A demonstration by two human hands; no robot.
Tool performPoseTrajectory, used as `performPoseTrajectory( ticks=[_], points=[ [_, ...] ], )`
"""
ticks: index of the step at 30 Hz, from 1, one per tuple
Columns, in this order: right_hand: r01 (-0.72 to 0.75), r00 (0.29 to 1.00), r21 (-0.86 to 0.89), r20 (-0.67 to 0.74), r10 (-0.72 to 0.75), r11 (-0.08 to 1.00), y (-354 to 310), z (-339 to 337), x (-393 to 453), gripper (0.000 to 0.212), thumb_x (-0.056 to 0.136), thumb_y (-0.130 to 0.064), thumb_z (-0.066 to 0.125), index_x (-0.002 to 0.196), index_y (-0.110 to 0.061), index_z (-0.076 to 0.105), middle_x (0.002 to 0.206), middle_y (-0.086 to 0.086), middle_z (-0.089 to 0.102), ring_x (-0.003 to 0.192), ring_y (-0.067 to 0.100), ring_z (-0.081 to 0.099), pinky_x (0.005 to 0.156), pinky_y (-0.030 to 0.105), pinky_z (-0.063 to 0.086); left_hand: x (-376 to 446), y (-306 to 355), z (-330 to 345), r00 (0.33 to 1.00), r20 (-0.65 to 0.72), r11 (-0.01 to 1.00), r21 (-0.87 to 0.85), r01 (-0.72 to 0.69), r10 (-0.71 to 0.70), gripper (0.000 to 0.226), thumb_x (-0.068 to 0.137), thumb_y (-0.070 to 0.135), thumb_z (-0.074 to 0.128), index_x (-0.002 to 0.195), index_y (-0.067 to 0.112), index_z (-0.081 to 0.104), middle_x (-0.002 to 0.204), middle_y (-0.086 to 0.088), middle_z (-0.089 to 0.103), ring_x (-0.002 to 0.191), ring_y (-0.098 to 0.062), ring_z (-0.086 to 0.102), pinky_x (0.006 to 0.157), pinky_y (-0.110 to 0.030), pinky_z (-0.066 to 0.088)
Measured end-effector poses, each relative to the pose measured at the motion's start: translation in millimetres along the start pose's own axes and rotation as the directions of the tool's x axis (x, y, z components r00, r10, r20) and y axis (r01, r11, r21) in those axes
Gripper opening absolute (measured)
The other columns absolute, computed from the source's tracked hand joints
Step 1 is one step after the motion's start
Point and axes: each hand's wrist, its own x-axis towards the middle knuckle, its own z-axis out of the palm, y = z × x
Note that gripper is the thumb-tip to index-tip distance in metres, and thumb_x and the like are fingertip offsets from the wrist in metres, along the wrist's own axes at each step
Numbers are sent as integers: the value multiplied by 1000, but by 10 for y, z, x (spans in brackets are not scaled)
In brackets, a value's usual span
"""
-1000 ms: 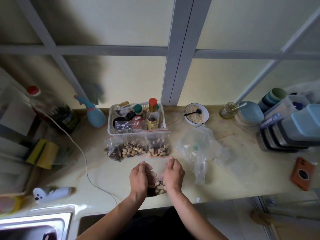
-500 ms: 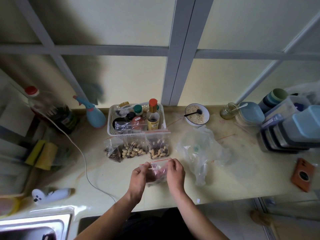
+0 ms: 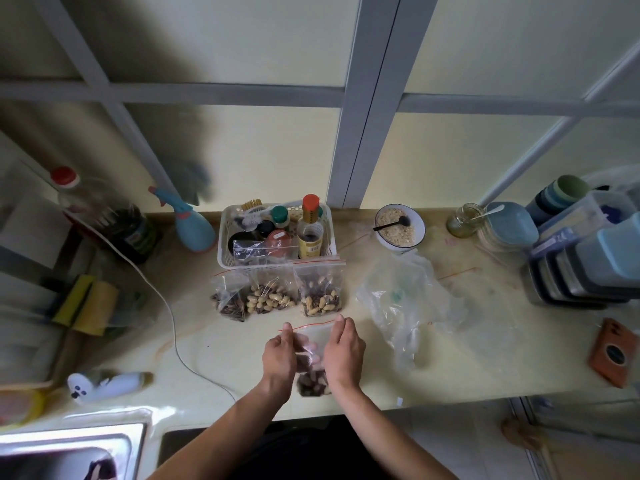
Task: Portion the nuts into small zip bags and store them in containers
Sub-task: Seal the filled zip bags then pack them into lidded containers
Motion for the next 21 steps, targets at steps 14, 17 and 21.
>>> performPoseTrajectory(
  ticks=[14, 17, 21],
  points=[
    [-89, 996, -10, -2, 89, 996, 115, 4, 130, 36, 108, -25, 42, 98, -5, 70, 95, 19, 74, 91, 38, 66, 68, 33, 35, -64, 40, -72, 987, 142, 997, 28, 70, -73, 66, 106, 47, 29, 94, -8, 63, 83, -25, 74, 58, -31, 70, 43, -25, 48],
    [-97, 993, 26, 68, 95, 995, 227, -3, 208, 41, 105, -31, 45, 73, -13, 63, 80, 15, 71, 78, 36, 64, 69, 36, 42, -49, -2, -133, 942, 289, 981, -35, 189, -171, 64, 108, 45, 27, 107, -7, 65, 101, -25, 74, 87, -39, 74, 57, -34, 58],
    [-88, 979, 33, 190, 80, 996, 262, -55, 225, 47, 103, -40, 41, 65, -14, 52, 53, 6, 64, 45, 24, 57, 48, 33, 48, 4, 19, -188, 907, 301, 946, -42, 322, -295, 46, 103, 39, 48, 114, -1, 67, 112, -21, 72, 99, -40, 71, 74, -47, 61]
  ],
)
